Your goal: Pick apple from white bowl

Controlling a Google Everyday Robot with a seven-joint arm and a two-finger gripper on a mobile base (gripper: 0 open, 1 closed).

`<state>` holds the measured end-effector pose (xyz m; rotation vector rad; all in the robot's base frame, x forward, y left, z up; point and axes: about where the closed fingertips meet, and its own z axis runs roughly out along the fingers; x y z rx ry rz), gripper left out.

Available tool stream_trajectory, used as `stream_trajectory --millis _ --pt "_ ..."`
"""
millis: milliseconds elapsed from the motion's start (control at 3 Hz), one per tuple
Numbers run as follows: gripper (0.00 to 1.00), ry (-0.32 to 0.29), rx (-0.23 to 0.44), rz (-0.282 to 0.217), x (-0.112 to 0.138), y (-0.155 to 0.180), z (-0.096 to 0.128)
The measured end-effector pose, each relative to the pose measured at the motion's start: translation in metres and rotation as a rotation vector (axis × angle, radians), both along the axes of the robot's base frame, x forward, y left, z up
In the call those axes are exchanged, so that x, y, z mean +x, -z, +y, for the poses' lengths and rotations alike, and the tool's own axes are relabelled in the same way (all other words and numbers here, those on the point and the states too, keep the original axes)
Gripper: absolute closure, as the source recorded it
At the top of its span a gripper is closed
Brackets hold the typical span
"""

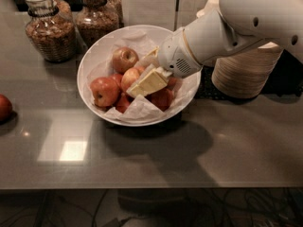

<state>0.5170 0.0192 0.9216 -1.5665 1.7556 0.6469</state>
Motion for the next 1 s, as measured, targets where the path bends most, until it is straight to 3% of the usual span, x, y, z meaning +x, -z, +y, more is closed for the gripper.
stream_trajectory --millis 333,667,1000 --pt "1.0 -0.031 0.013 -0.053 0.006 -0.025 -0.002" --pt "1.0 -0.034 0.033 -0.144 0.014 -0.065 -0.015" --pt "1.0 -0.034 0.033 -0.144 0.014 -0.065 -0.015"
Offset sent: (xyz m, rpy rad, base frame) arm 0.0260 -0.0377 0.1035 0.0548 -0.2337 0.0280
